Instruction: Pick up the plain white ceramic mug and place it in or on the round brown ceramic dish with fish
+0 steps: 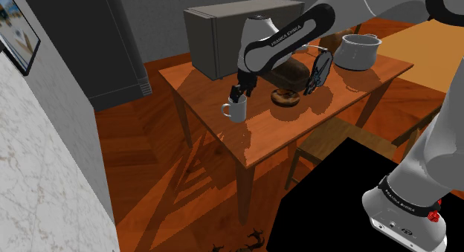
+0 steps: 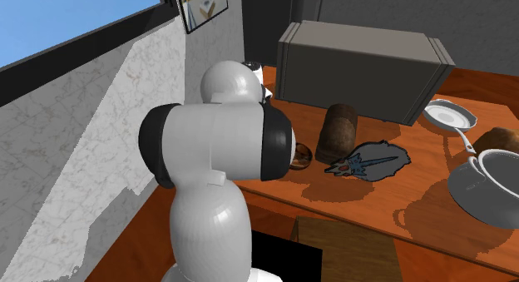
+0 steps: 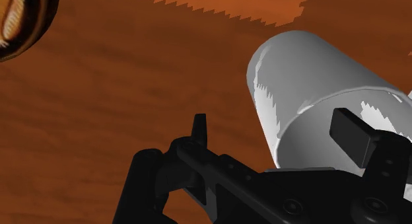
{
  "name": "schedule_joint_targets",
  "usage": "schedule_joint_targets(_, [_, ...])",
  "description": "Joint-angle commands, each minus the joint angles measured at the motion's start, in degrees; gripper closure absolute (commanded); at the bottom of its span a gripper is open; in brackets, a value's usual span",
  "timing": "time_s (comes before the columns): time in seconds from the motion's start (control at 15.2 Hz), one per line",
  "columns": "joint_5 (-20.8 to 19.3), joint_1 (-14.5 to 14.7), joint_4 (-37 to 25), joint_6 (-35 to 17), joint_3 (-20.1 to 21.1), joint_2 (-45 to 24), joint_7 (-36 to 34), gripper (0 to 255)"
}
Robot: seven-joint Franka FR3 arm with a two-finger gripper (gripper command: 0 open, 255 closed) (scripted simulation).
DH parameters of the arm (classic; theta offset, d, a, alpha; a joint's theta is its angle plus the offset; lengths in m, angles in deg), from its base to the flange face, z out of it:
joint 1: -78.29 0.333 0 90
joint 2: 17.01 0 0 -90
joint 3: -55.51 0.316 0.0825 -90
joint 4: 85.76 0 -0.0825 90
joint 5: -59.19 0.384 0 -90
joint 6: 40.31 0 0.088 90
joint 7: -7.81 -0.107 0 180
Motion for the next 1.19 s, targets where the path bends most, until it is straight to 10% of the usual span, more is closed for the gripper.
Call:
schedule_joint_targets(0.0, [0.0, -0.02, 0.08, -0.26, -0.01, -0.15, 0.04, 0])
schedule_joint_targets(0.33, [0.0, -0.02, 0.08, -0.25, -0.01, -0.14, 0.04, 0])
schedule_joint_targets(0.4, [0.0, -0.02, 0.08, -0.25, -0.01, -0.14, 0.04, 255])
schedule_joint_targets(1.12, [0.05, -0.04, -0.43, 1.11, 0.0, 0.71, 0.05, 255])
